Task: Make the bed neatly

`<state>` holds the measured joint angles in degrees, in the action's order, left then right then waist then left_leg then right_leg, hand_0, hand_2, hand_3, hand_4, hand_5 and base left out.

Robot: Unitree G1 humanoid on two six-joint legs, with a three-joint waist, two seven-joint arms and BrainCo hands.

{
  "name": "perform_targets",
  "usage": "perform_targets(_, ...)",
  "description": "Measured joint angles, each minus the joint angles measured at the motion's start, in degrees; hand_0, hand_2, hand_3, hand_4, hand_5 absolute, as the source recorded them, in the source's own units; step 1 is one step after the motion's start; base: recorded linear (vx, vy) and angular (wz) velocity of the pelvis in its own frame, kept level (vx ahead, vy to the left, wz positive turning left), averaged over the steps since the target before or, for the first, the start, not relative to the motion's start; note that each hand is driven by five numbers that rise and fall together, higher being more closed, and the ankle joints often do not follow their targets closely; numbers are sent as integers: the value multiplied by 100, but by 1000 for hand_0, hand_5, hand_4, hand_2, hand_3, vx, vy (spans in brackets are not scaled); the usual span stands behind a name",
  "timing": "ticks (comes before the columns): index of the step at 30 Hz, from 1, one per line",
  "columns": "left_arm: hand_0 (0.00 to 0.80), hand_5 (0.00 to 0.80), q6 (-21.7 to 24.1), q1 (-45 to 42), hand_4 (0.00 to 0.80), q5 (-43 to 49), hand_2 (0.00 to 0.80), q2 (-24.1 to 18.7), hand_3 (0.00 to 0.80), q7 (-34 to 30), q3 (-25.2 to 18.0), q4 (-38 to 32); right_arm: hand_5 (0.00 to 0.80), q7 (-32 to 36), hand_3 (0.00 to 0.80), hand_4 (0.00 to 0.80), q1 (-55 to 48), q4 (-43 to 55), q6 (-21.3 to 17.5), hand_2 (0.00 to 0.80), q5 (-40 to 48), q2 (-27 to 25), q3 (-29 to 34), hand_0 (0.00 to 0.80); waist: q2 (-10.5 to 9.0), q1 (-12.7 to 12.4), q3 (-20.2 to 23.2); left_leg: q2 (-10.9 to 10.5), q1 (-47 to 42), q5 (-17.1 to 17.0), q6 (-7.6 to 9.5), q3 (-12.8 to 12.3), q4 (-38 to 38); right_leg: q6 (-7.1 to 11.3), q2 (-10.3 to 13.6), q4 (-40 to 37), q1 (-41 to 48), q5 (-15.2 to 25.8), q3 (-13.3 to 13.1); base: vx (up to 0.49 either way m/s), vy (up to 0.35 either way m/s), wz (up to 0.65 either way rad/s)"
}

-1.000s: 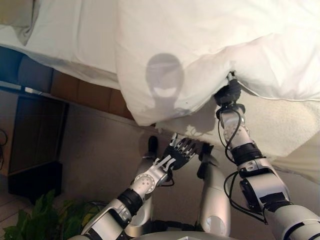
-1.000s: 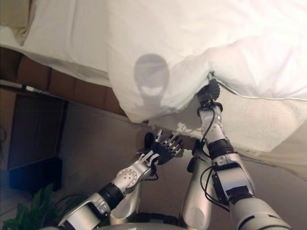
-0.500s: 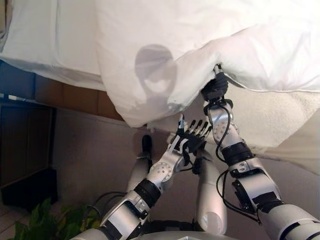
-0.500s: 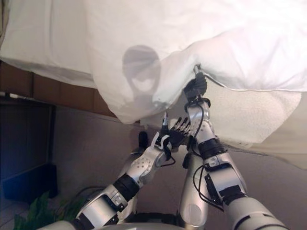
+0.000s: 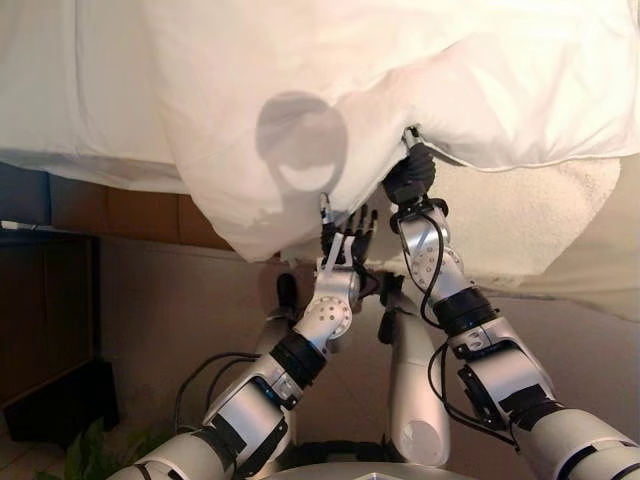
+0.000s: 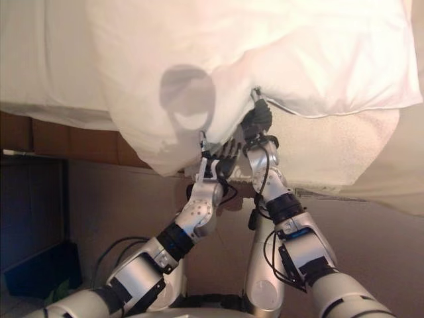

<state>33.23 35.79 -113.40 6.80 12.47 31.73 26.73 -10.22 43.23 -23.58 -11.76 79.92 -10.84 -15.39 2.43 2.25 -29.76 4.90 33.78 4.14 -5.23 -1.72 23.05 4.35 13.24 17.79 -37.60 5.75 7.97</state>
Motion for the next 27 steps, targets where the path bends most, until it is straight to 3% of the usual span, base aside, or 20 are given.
perform_targets(4,0,0,93,38,0,0,0,-1,0,-60,-236,79,800,-77,800,800,9,95,33,800,-1,49,-6,800,-10,10,2,19,14,5,-1,-42,-4,9,-14,24,-69,-22,-45,-2,24,-6)
perform_targets(6,458,458,171,36,458,1,458,-1,458,-63,-337,136,800,-121,800,800,25,118,49,800,-5,66,-23,800,-10,-6,2,24,21,-14,-31,-39,0,-21,-18,28,-82,16,-62,52,7,-4)
perform_targets(7,530,530,218,36,530,1,530,-1,530,-50,-376,152,800,-138,800,800,28,118,49,800,-13,65,-24,800,-10,3,1,29,23,5,-3,-43,-13,7,-21,16,-85,-18,-61,0,0,0)
perform_targets(8,722,722,257,36,722,3,722,-1,722,-42,-386,164,800,-162,800,800,27,119,50,800,-37,65,-31,800,-10,-1,1,26,29,-19,-34,-41,-6,-26,-20,24,-93,19,-62,-85,10,-1)
perform_targets(9,800,800,279,37,800,3,800,-2,800,-30,-387,165,800,-170,800,800,27,118,50,800,-48,73,-31,800,-11,-14,1,29,38,-3,-6,-40,-6,-25,-21,19,-99,17,-63,0,0,0)
perform_targets(27,800,800,357,79,800,6,800,-6,800,-234,-598,189,800,68,800,800,-230,110,-202,800,187,160,-95,800,-10,-16,1,45,160,-18,-33,13,39,-26,-27,26,-157,20,-22,0,0,0)
